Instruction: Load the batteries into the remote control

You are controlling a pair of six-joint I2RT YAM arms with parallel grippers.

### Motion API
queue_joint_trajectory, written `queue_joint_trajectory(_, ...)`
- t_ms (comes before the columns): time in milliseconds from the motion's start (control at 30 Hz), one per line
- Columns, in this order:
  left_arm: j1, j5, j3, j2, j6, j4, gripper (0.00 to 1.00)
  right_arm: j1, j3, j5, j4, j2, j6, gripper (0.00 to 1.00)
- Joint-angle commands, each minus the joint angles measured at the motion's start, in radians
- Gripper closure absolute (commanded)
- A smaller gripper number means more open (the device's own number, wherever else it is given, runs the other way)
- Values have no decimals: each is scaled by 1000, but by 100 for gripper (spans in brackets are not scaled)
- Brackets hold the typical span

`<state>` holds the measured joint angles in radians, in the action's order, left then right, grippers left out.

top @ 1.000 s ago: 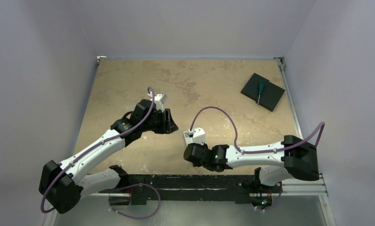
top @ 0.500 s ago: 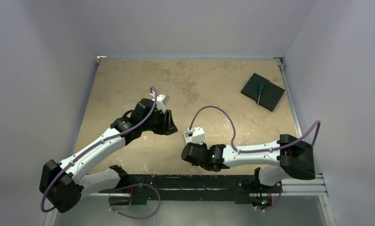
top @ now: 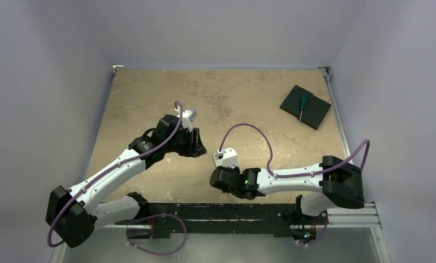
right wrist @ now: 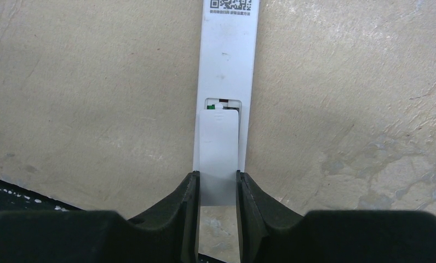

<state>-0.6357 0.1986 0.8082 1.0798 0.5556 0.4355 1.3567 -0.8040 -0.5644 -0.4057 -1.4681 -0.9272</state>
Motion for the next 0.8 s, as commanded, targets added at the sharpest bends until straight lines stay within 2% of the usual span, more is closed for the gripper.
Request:
queue_joint_trajectory(0,4,14,26,-1,-19,-14,57,7,-43,-46,-13,-11,-31,71)
queue_joint_trajectory(467,4,13,24,-5,-16,-19,57,7,-47,-45,-19,-20,-40,58)
queue_joint_trajectory(767,4,14,22,-5,-16,-18,57,9,-54,-50,-25,-21,-44,57)
